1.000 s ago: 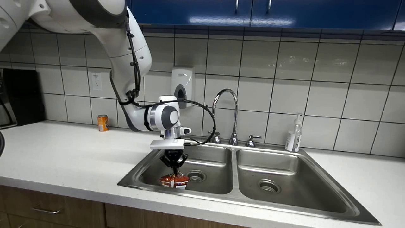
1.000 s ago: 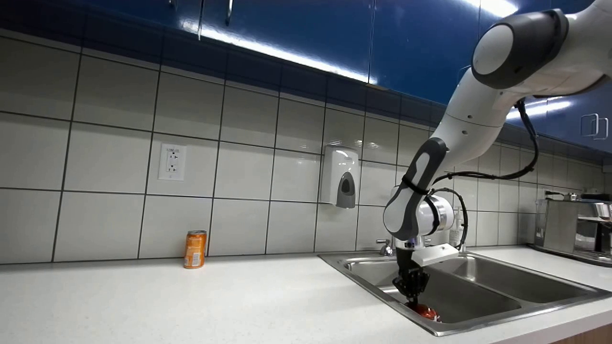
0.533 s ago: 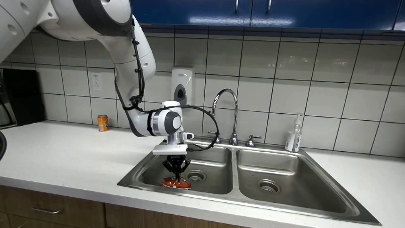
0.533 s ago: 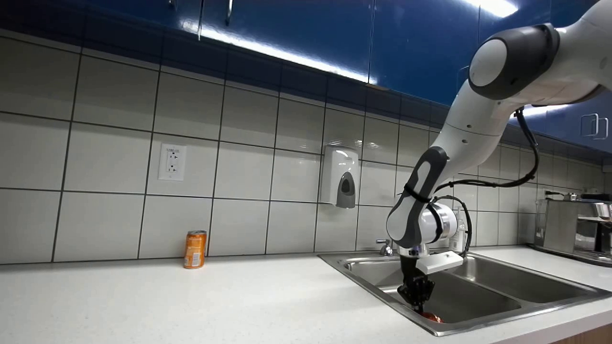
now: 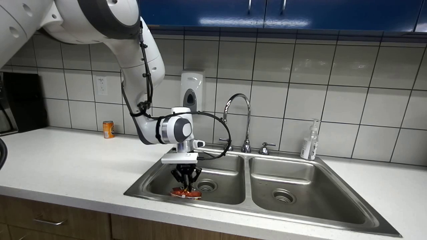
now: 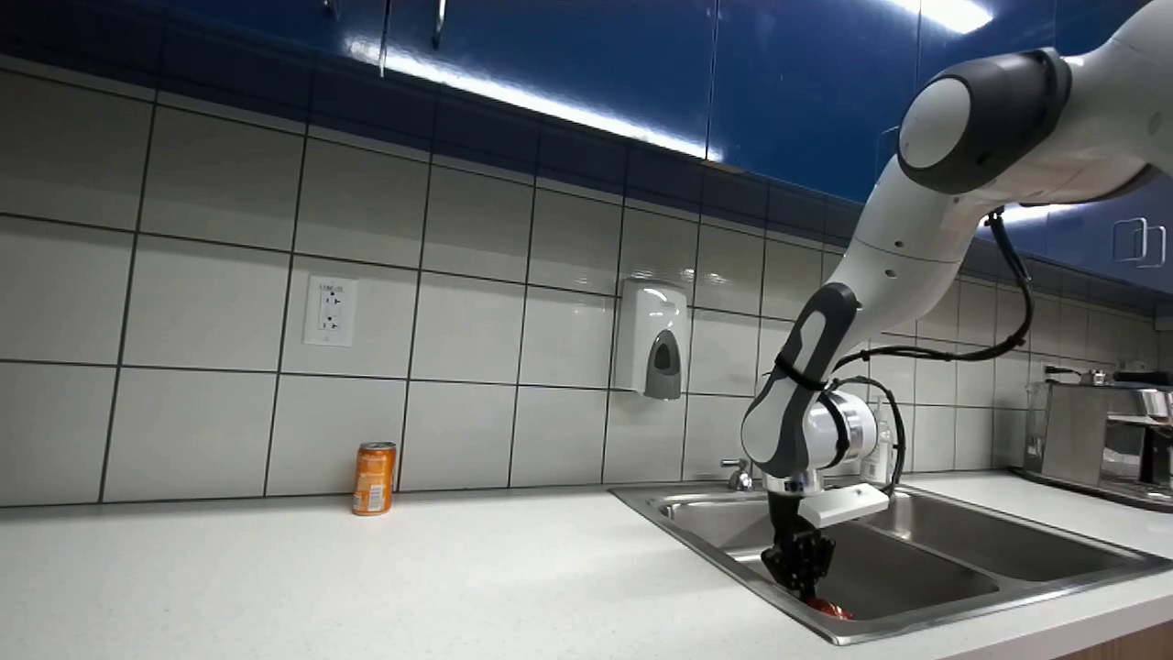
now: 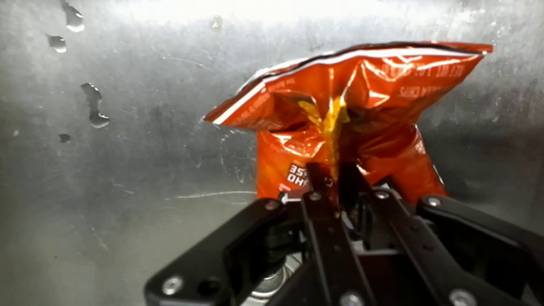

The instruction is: Put the orange packet in the left sink

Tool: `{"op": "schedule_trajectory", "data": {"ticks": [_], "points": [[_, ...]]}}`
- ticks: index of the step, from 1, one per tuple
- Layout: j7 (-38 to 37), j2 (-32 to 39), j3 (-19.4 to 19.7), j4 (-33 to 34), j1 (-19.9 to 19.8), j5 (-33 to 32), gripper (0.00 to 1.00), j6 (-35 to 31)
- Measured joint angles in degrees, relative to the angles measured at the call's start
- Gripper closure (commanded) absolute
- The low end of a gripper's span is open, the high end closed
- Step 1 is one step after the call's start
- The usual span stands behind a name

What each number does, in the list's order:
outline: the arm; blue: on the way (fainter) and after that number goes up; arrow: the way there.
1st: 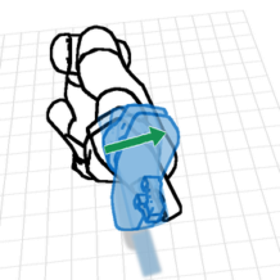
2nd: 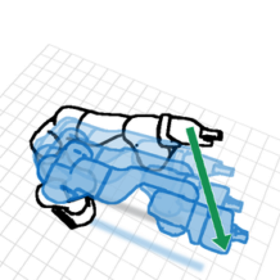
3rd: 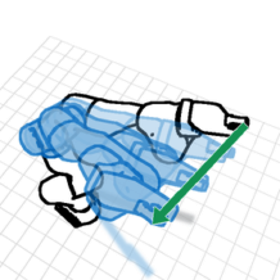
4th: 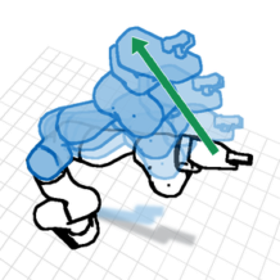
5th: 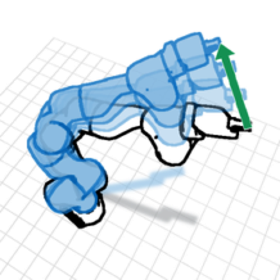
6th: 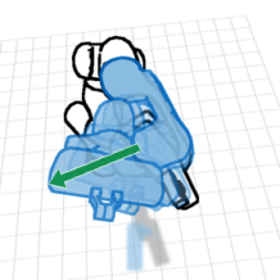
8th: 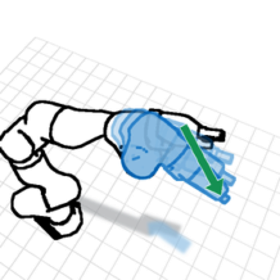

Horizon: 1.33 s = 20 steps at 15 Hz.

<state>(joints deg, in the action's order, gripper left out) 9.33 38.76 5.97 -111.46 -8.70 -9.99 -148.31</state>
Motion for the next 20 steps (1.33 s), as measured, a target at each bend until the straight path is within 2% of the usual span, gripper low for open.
{"op": "schedule_trajectory", "data": {"ticks": [5,7,14,20], "points": [[0.0,-0.2,0.0,0.6,0.0,0.0,0.11,0.0],[0.0,-0.8,0.0,0.7,0.0,0.0,0.0,0.0],[0.1,-5.9,0.0,-0.6,-0.2,0.0,0.0,0.0],[0.2,-13.8,0.1,-6.6,-0.1,0.0,0.0,0.6]]}}
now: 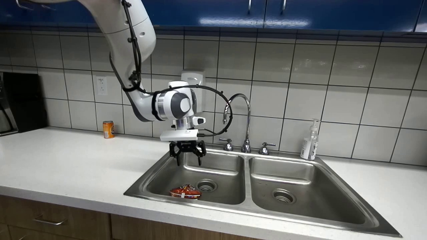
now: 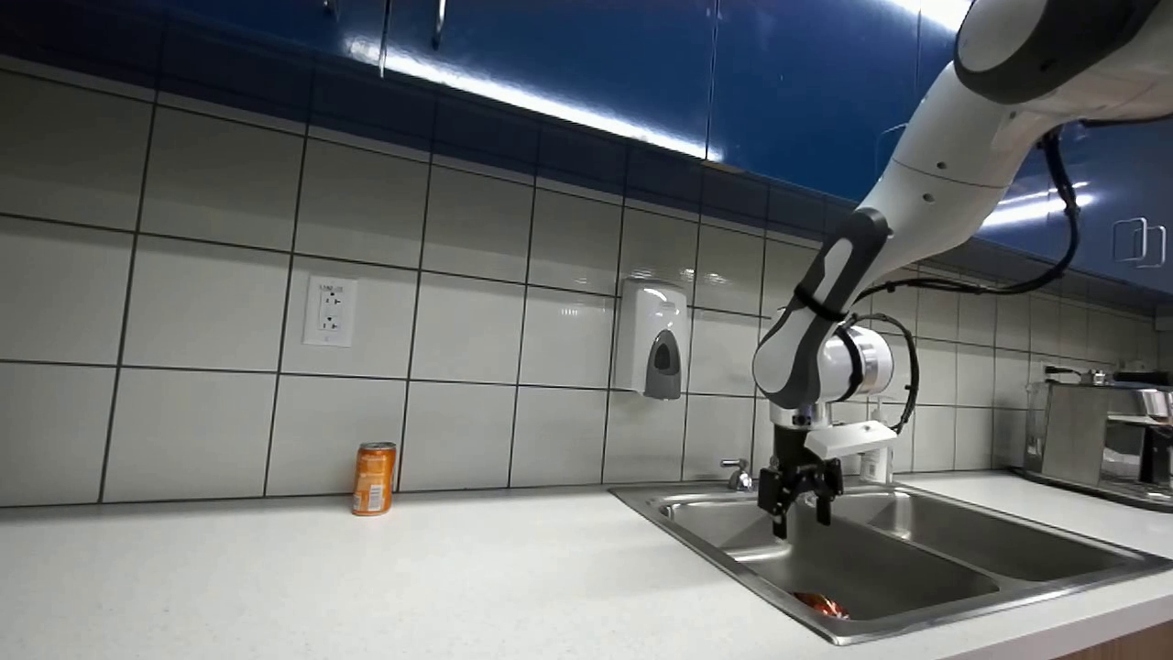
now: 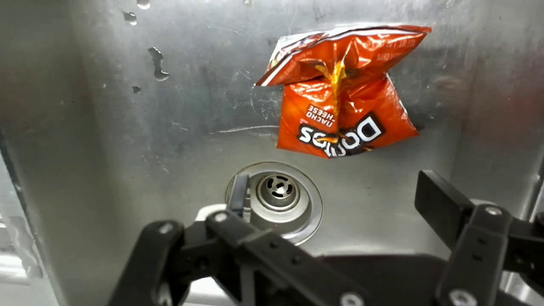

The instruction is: Put the orange packet in the left sink

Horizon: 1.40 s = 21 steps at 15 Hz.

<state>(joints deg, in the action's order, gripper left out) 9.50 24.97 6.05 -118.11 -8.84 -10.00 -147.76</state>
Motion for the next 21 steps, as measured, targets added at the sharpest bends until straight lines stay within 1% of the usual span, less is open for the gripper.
{"op": "schedule_trajectory", "data": {"ticks": [3,8,12,16,21], "points": [[-0.1,-5.9,0.2,-4.6,0.4,-0.1,0.0,1.1],[-0.1,-17.7,0.2,-12.5,1.7,-0.2,0.0,2.5],[-0.1,-26.4,0.0,-17.6,3.1,-0.2,0.0,5.2],[-0.3,-33.4,-1.2,-21.8,4.8,-0.1,0.0,7.3],[-0.3,-40.9,-3.2,-26.9,8.2,1.1,0.0,8.4]]}}
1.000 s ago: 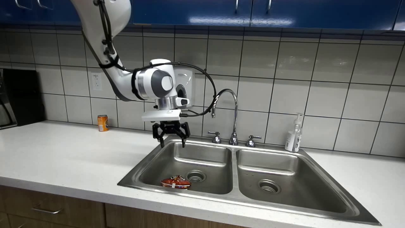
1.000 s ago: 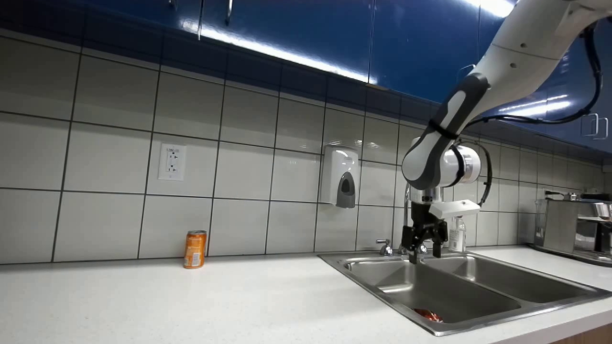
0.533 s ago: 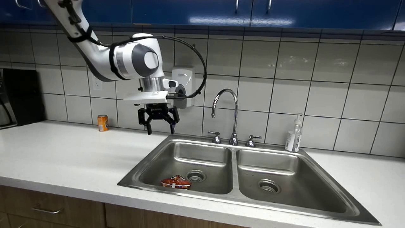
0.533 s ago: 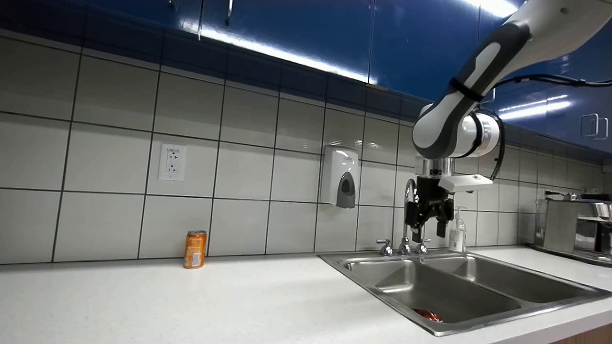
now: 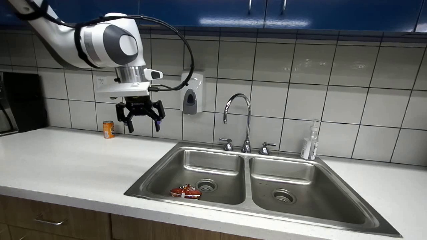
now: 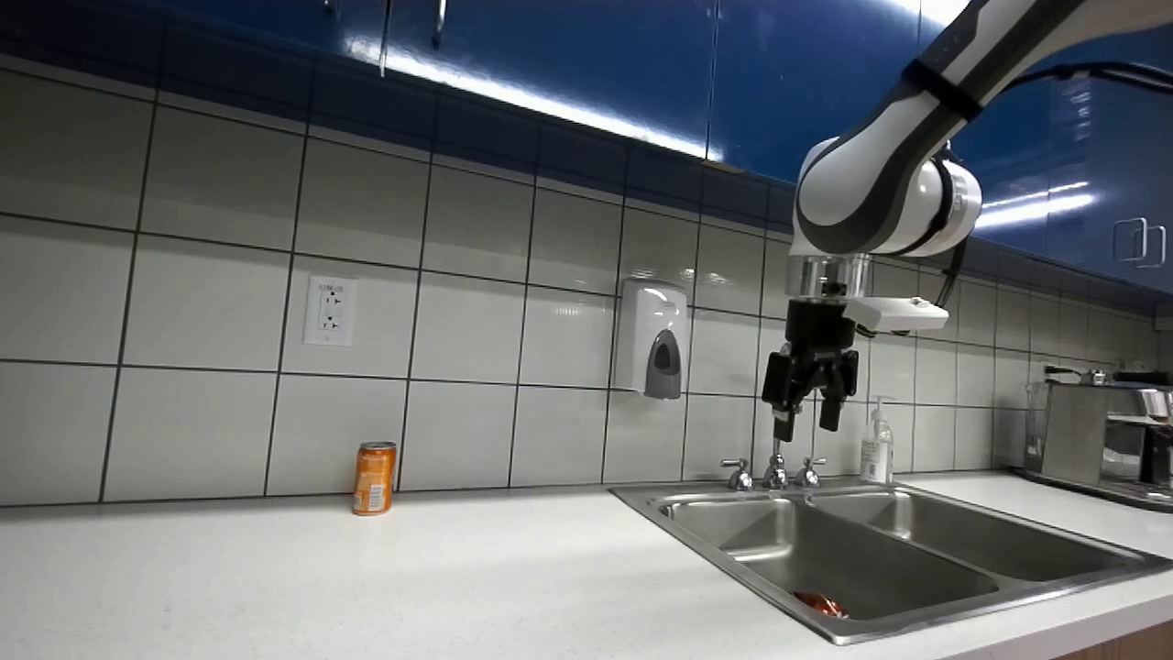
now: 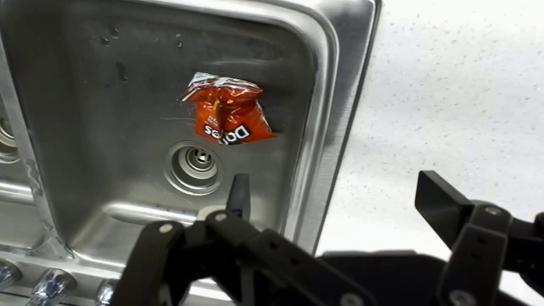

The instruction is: Put the orange packet in the left sink

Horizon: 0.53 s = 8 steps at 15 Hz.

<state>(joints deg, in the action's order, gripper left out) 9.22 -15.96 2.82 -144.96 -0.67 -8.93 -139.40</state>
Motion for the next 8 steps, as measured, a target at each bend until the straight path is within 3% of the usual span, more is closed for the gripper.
{"op": "schedule_trajectory", "data": {"ticks": [8], "points": [[0.3,-5.9,-2.3,-4.3,6.9,4.9,0.0,1.1]]}}
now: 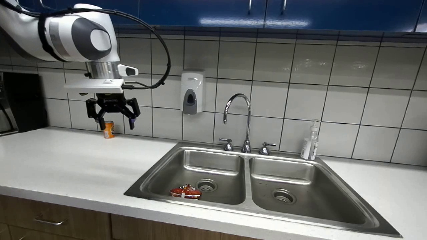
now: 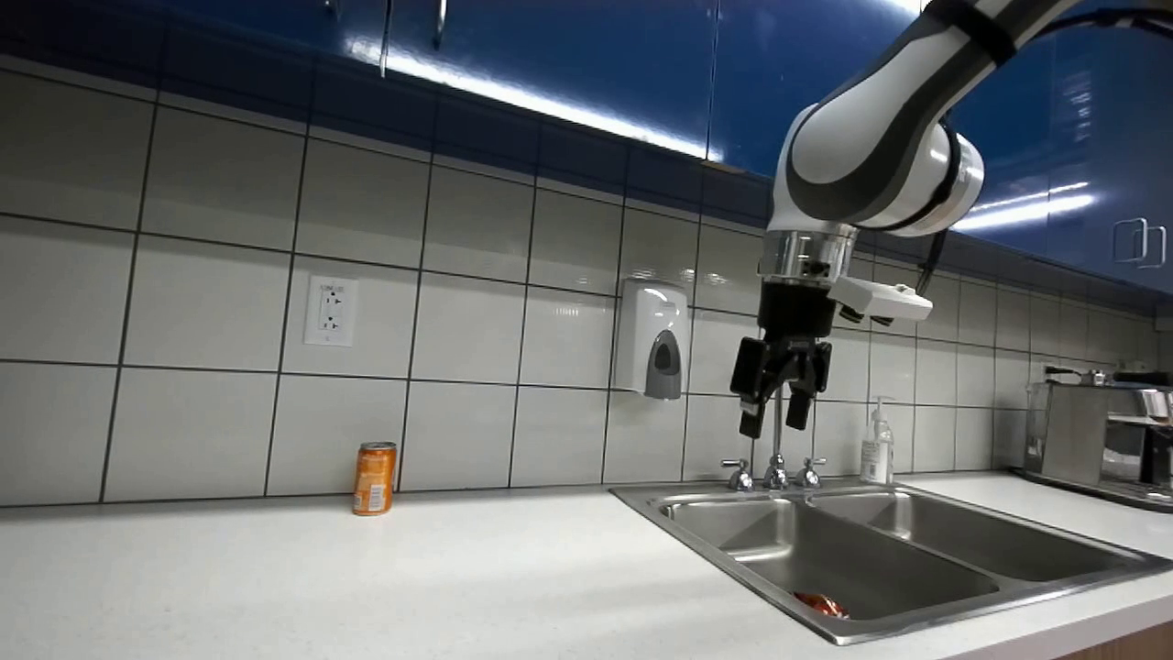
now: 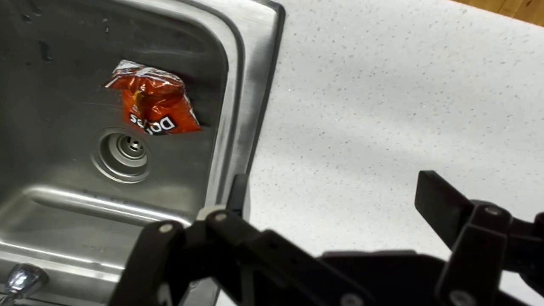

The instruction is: Put the orange packet in the left sink

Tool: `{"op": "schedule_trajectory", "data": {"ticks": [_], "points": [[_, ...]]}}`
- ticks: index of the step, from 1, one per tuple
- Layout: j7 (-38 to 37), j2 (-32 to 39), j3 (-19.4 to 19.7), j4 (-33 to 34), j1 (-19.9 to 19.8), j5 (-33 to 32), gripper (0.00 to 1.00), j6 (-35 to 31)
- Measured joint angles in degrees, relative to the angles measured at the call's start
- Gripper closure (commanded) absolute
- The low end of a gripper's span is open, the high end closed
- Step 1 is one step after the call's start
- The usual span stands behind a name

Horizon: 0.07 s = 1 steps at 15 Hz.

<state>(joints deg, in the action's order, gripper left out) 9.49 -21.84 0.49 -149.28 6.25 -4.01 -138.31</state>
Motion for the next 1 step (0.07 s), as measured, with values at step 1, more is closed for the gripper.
{"op": "schedule_trajectory", "data": {"ticks": [1], "points": [[0.0,-0.1,-0.1,0.0,0.4,0.1,0.0,0.0]]}}
